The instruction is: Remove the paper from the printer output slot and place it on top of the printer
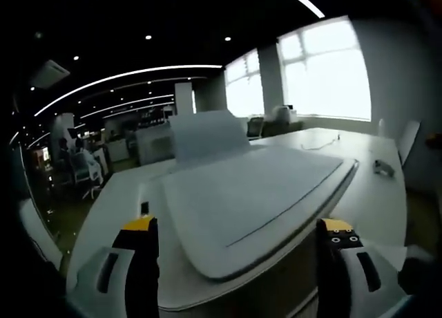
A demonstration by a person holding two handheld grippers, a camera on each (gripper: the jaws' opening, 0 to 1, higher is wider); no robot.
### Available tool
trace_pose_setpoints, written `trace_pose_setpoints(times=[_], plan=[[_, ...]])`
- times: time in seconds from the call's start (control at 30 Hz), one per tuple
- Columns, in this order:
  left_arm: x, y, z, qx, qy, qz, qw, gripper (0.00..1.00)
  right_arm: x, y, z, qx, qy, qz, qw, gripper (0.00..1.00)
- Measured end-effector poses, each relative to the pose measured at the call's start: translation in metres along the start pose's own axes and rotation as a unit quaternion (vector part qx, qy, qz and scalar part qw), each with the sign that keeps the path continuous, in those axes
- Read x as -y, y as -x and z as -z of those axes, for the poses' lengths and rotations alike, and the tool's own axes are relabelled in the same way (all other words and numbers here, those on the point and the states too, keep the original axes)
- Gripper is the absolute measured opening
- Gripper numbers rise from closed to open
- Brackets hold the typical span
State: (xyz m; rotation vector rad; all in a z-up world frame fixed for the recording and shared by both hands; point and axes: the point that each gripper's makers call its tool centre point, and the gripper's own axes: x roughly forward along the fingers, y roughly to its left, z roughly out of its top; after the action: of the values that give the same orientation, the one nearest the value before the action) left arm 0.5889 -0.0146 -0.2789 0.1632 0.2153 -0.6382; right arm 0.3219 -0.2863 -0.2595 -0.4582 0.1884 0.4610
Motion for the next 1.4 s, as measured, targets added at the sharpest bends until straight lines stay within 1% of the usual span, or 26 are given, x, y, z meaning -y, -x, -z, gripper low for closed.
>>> trace_pose_setpoints(times=[0.4, 0.5, 0.63, 0.7, 0.83, 0.87, 1.17, 1.4], plan=[[-0.001, 0.003, 0.005, 0.003, -0.001, -0.002, 1.0, 0.97, 0.0, 0.0, 0.0, 0.0, 0.0, 0.0, 1.0, 0.81], [0.001, 0.006, 0.004, 0.007, -0.002, 0.0, 1.0, 0.97, -0.001, -0.001, 0.0, -0.001, 0.0, -0.001, 1.0, 0.81], [0.006, 0.01, 0.001, 0.011, -0.016, 0.001, 0.9998, 0.97, -0.002, -0.003, 0.002, -0.002, -0.001, -0.004, 1.0, 0.81], [0.012, 0.013, 0.0, 0.013, -0.021, 0.002, 0.9997, 0.97, -0.003, -0.004, 0.002, -0.003, -0.002, -0.005, 1.0, 0.81], [0.019, 0.018, -0.004, 0.023, -0.02, 0.009, 0.9995, 0.97, -0.004, -0.005, 0.003, -0.003, -0.002, -0.005, 1.0, 0.81], [0.018, 0.015, -0.006, 0.023, -0.02, 0.011, 0.9995, 0.97, -0.004, -0.005, 0.003, -0.004, -0.002, -0.006, 1.0, 0.81], [0.022, 0.017, -0.002, 0.023, -0.032, 0.014, 0.9991, 0.97, -0.003, -0.007, 0.006, -0.008, -0.005, -0.006, 0.9999, 0.81], [0.024, 0.017, 0.005, 0.019, -0.036, 0.018, 0.999, 0.97, -0.003, -0.009, 0.008, -0.01, -0.007, -0.007, 0.9999, 0.81]])
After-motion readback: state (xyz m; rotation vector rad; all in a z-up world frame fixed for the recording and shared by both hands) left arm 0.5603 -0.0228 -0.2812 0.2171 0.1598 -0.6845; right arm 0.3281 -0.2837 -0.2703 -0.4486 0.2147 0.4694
